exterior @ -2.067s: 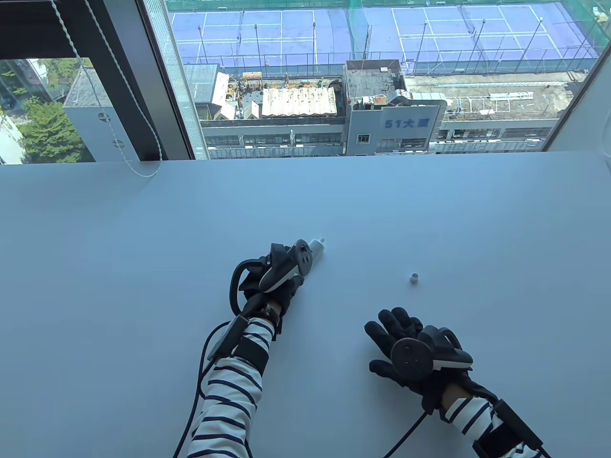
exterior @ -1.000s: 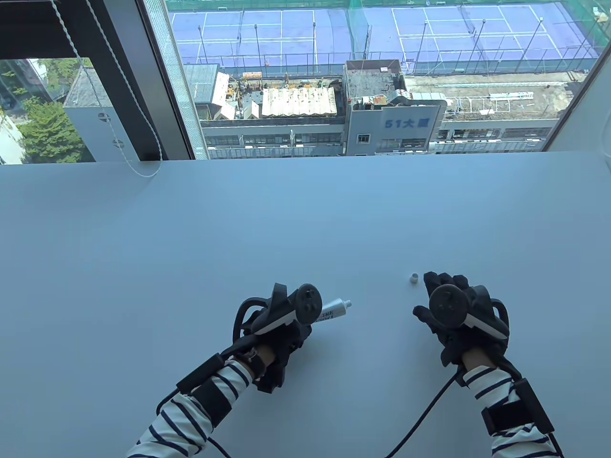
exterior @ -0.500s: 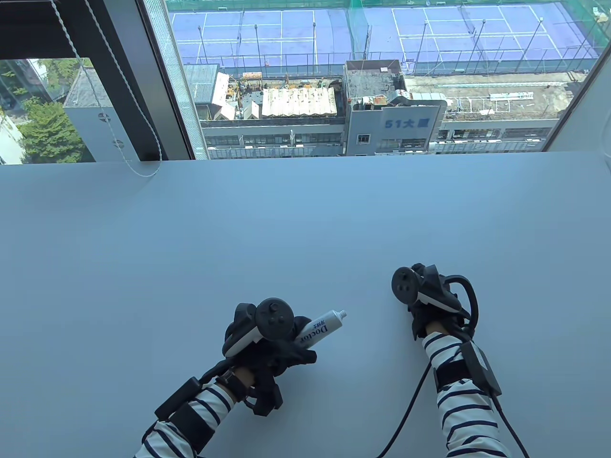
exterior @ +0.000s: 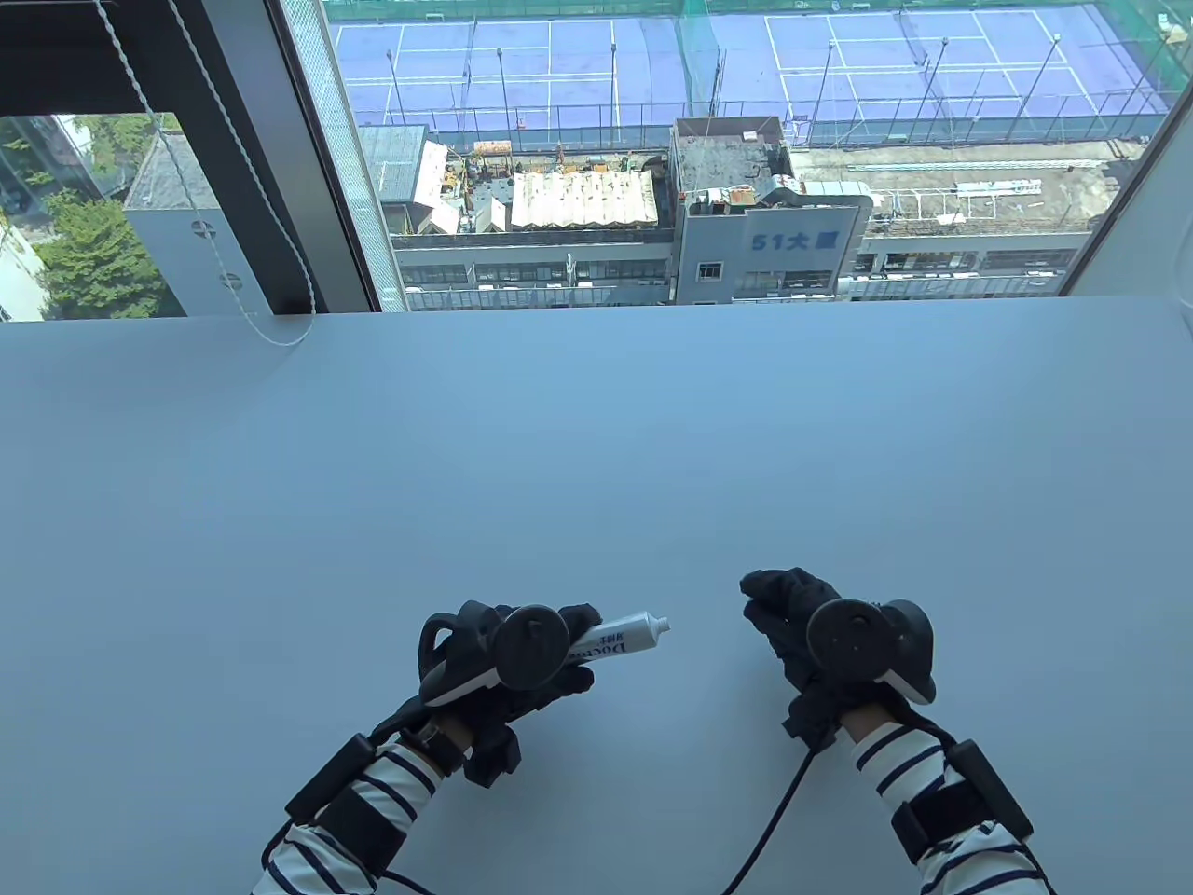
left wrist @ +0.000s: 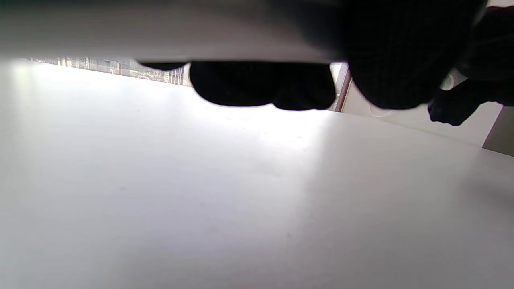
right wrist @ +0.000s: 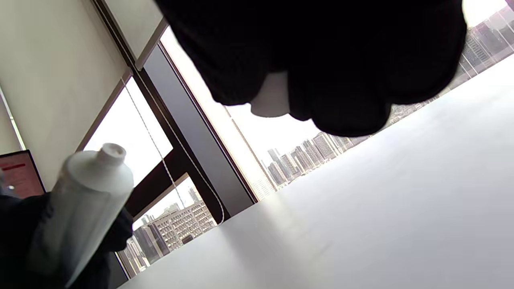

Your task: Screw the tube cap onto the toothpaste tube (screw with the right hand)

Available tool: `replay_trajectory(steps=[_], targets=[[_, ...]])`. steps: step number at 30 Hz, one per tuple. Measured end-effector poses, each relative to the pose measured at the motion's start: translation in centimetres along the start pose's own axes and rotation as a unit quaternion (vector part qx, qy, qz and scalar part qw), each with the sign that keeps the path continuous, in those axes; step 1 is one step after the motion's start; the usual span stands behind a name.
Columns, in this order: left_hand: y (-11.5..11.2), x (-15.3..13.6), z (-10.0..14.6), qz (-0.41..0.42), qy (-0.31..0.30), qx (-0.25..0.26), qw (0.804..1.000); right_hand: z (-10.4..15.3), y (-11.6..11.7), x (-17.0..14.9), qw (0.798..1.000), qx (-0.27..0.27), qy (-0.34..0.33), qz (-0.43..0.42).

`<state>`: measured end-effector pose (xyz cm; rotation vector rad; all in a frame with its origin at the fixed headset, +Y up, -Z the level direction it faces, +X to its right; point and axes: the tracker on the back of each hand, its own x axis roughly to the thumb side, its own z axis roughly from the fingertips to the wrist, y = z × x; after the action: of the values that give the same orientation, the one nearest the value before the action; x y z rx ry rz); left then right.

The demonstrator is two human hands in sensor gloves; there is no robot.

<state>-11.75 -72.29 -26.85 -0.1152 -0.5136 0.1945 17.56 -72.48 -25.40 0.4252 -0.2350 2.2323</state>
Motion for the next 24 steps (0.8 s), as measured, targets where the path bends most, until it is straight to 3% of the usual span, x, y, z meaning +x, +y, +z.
replay_trajectory(steps=[2, 4, 12, 24], targets=[[0.0, 0.4, 0.1, 0.016, -0.023, -0.017, 0.999, 1.6, 0.4, 1.2, 0.995, -0.012, 0.017, -0.094], [-0.2, 0.6, 0.4, 0.031, -0.033, -0.017, 0.999, 2.3, 0.7, 1.6, 0.992, -0.018, 0.017, -0.122], [-0.7, 1.4, 0.5, 0.023, -0.047, -0.022, 0.998, 2.8, 1.8, 2.2, 0.992, -0.007, -0.022, -0.121], [-1.3, 2.0, 0.7, 0.005, -0.059, -0.027, 0.998, 2.6, 2.6, 2.3, 0.994, 0.054, -0.018, -0.089]])
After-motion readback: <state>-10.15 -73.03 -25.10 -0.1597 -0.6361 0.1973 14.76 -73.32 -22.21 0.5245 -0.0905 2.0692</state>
